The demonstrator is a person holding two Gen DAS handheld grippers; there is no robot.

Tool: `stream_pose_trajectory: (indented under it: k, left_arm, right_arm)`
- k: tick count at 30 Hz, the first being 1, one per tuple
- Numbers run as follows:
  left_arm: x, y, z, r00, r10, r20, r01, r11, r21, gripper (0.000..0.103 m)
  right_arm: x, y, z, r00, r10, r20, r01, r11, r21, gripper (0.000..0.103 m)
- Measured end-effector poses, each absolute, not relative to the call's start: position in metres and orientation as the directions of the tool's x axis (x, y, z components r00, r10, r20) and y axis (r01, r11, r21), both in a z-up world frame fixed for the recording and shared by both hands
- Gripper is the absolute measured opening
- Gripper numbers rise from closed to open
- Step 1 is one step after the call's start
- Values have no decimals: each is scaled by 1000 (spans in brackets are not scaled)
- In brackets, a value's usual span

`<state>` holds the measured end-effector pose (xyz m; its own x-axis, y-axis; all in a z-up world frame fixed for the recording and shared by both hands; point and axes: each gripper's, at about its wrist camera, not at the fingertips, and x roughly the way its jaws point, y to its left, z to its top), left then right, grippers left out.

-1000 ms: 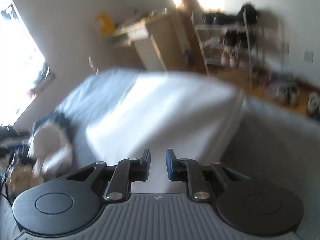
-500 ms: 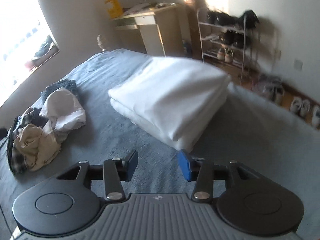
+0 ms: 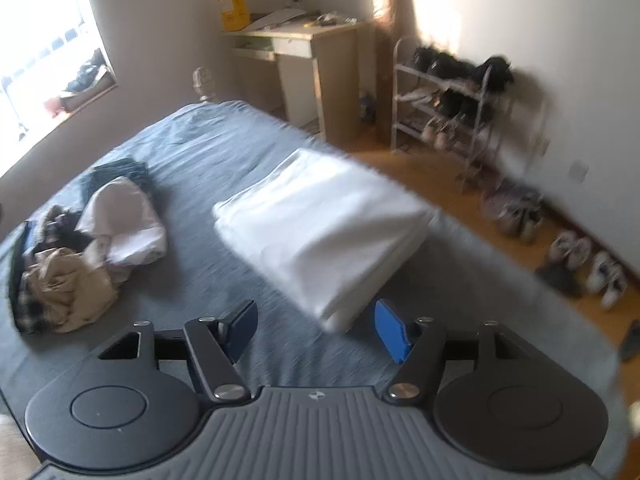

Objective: Fold clothes

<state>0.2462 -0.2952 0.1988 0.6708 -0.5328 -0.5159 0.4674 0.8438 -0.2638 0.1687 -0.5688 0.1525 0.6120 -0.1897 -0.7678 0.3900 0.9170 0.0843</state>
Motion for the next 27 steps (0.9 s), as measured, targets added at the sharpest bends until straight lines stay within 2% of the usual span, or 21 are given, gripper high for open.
stream_pose_trajectory:
  k: [4,9,11,15,18,21,24,27]
  left_arm:
    - [239,-273,216,701,-477,-530,439,874,-207,103]
    - [234,-245,227,765,-306,-567,395,918,38,103]
    - [237,-238,225,788,-283,-546,395,913,98,103]
    - [249,-232,202,789,-315,-527,407,911,65,103]
    - [257,-232,169,743,-372,-556,460,888,20,103]
    - [265,-230,132,711,-376,-595,511,857,69,103]
    - [266,-227,99,710,-388,-588,531,843,85,103]
    - [265,-226,68,687,-453,-568,543,840,-13,102]
  right_arm:
    - [202,-551,152,607,-230,-761,429,900,70,68]
    - [210,-512,166,643,-285,-710,459,887,59,69]
    - [203,-501,174,663,-330,-672,492,868,59,76]
    - [176,-475,166,624,-442,-645,583,812,8,77]
    - [151,-455,146,617,-493,-614,610,792,-24,88]
    - [139,-439,124,600,-547,-584,623,777,-89,92]
    - [133,-431,108,585,-559,-587,650,756,-72,95]
    - [122,-419,89,570,-583,-579,669,738,-85,96]
